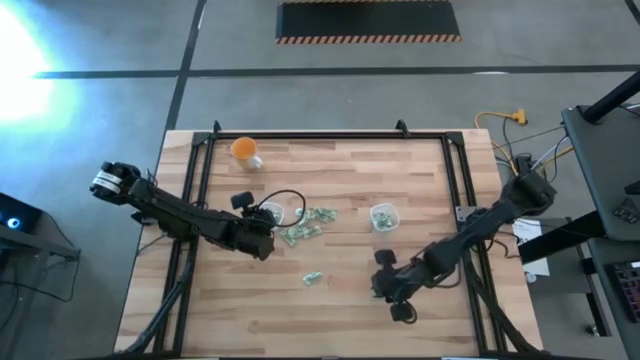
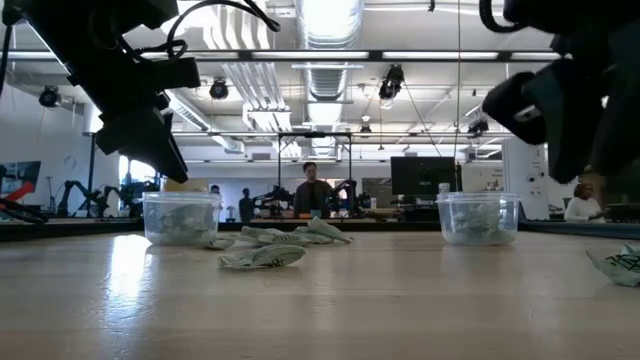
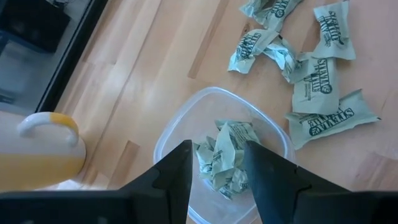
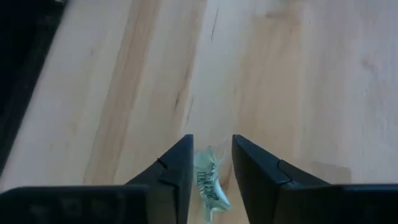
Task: Pick and place Stevia / Truvia into bins
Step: Put the stevia packet into the right transparent container
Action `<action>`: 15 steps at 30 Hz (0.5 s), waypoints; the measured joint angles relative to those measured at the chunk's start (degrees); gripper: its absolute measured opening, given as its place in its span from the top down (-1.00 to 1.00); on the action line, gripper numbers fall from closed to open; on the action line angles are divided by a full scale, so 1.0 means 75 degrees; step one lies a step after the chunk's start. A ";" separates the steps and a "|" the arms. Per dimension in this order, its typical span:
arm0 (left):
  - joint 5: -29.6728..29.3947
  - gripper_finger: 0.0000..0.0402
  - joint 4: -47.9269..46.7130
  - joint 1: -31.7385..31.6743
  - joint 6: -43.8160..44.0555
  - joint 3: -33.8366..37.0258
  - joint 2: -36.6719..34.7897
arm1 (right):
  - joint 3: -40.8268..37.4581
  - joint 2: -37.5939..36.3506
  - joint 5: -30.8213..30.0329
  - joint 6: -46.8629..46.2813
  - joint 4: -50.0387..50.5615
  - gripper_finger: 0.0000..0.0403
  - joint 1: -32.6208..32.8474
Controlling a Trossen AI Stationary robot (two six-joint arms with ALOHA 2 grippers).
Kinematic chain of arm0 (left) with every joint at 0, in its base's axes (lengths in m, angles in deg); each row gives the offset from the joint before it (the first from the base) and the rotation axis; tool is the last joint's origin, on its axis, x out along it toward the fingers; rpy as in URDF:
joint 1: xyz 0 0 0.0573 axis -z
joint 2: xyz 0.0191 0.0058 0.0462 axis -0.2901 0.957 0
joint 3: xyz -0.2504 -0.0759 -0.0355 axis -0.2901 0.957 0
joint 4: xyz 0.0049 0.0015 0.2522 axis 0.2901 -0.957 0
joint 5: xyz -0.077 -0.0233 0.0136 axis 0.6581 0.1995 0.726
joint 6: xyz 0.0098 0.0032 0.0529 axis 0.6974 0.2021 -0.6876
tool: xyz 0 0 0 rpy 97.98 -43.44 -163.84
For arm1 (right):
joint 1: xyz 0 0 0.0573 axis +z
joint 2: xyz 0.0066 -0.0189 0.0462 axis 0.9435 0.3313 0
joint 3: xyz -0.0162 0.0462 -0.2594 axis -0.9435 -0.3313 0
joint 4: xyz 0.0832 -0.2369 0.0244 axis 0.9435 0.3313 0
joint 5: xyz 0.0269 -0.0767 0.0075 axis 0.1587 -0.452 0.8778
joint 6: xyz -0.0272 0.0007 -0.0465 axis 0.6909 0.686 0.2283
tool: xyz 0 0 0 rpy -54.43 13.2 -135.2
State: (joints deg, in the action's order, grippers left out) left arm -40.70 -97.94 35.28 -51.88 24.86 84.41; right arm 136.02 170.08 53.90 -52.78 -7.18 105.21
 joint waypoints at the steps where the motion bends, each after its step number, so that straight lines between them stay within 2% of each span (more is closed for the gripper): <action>1: 0.0019 0.35 -0.0005 0.0000 0.0002 0.0000 0.0000 | 0.0000 0.0089 0.0001 -0.0044 -0.0008 0.46 0.0001; 9: 0.0017 0.35 -0.0003 0.0000 0.0002 0.0000 0.0000 | 0.0000 0.0596 0.0388 -0.0466 -0.0041 0.21 0.0005; 15: 0.0014 0.35 0.0000 0.0000 0.0003 0.0000 0.0000 | 0.0000 0.0929 0.0428 -0.0732 -0.0023 0.14 0.0007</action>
State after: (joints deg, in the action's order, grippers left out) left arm -40.59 -97.94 35.28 -51.85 24.86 84.41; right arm 136.02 177.05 57.11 -58.27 -7.35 105.26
